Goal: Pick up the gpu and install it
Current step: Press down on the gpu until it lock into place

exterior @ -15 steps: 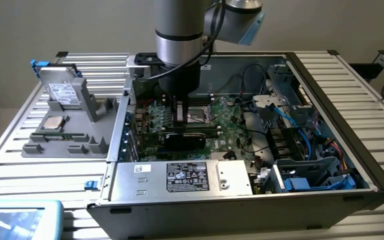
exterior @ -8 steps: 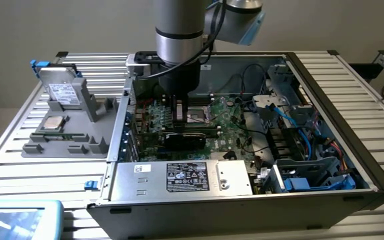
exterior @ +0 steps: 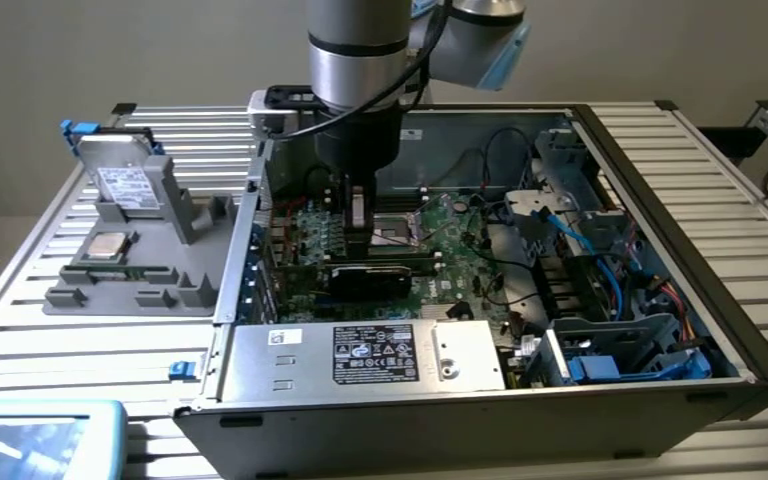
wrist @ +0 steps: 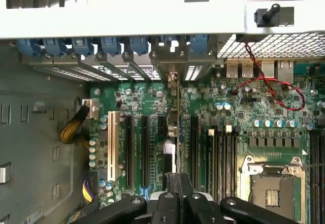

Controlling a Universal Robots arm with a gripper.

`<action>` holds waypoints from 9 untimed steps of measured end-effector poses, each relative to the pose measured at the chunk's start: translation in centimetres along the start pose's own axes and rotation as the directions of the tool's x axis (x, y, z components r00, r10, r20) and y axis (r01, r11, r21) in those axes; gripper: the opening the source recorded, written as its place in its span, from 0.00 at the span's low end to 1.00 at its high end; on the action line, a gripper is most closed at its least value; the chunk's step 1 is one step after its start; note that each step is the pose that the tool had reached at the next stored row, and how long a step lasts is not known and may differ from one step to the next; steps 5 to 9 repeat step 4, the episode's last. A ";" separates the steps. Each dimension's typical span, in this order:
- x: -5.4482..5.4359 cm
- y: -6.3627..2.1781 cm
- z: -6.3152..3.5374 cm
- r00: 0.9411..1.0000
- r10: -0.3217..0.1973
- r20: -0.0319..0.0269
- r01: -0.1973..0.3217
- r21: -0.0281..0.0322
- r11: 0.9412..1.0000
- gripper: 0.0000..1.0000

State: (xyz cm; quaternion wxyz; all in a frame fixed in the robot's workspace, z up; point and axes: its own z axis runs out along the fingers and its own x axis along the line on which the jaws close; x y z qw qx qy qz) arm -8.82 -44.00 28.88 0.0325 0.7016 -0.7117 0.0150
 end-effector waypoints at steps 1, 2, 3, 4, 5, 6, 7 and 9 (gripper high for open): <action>0.0 0.00 0.00 1.000 0.000 0.000 0.000 0.000 1.000 0.12; 0.0 0.00 -0.02 1.000 0.000 0.000 0.000 0.000 1.000 0.12; 0.0 0.00 -0.02 1.000 0.000 0.000 0.000 0.000 1.000 0.12; 0.0 0.00 -0.02 1.000 0.000 0.000 0.000 0.000 1.000 0.12; 0.0 0.00 -0.02 1.000 0.000 0.000 0.000 0.000 1.000 0.12; 0.0 0.00 -0.02 1.000 0.000 0.000 0.000 0.000 1.000 0.12; 0.0 0.00 -0.02 1.000 0.000 0.000 0.000 0.000 1.000 0.12; 0.0 0.00 -0.02 1.000 0.000 0.000 0.000 0.000 1.000 0.12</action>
